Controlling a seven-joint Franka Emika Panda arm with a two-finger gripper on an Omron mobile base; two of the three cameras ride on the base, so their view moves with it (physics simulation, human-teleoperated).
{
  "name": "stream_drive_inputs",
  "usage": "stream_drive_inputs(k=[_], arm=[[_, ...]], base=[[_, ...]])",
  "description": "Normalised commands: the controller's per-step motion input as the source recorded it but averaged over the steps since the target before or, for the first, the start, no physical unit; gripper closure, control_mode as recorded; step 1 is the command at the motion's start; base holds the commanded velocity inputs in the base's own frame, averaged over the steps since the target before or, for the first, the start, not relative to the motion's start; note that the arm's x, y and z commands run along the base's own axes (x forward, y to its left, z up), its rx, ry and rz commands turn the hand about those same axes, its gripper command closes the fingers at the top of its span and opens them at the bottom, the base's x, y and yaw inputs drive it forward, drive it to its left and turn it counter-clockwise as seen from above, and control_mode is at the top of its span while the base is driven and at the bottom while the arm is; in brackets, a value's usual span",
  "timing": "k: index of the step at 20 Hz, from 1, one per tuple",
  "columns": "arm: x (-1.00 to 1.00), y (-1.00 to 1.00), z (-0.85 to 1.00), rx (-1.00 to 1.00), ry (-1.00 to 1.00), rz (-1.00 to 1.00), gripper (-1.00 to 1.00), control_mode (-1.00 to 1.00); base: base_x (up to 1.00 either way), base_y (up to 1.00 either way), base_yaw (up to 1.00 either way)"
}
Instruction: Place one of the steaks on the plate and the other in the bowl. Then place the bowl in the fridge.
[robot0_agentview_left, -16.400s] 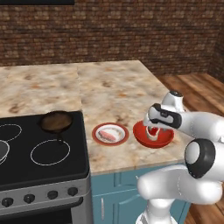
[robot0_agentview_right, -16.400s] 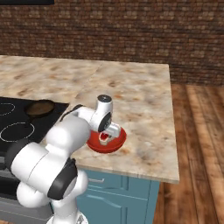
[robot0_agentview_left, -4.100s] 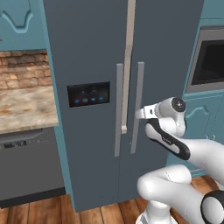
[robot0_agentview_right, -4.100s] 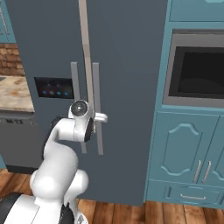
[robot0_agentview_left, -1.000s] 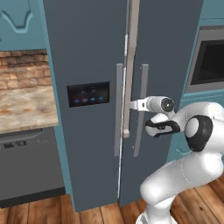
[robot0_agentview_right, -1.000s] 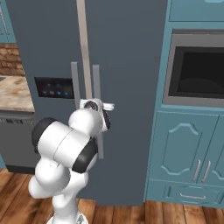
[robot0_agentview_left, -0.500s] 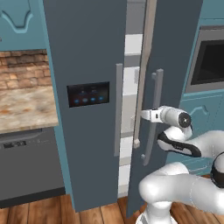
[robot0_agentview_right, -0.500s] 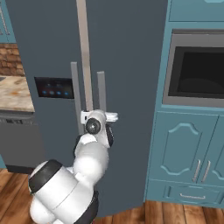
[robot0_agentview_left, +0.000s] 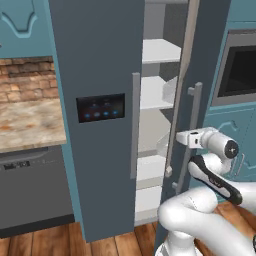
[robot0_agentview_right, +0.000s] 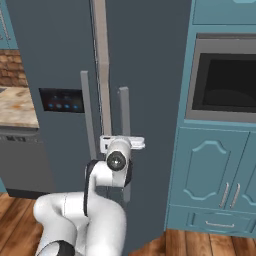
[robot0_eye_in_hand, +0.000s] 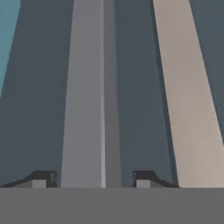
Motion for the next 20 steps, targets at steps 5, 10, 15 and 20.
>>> stream_drive_inputs(k=[5,10,15,20], arm=[[-0.45,-0.29,0.0,0.0,0.0,0.0,1.0,-1.0],[-0.36,-0.35,0.0,0.0,0.01,0.0,1.0,-1.0],[-0.19,-0.26,0.0,0.0,0.03,0.02,1.0,-1.0],[-0.18,-0.11,0.0,0.0,0.02,0.0,1.0,-1.0]], base=[[0.0,0.0,0.0],[0.0,0.0,0.0],[0.0,0.0,0.0],[0.0,0.0,0.0]])
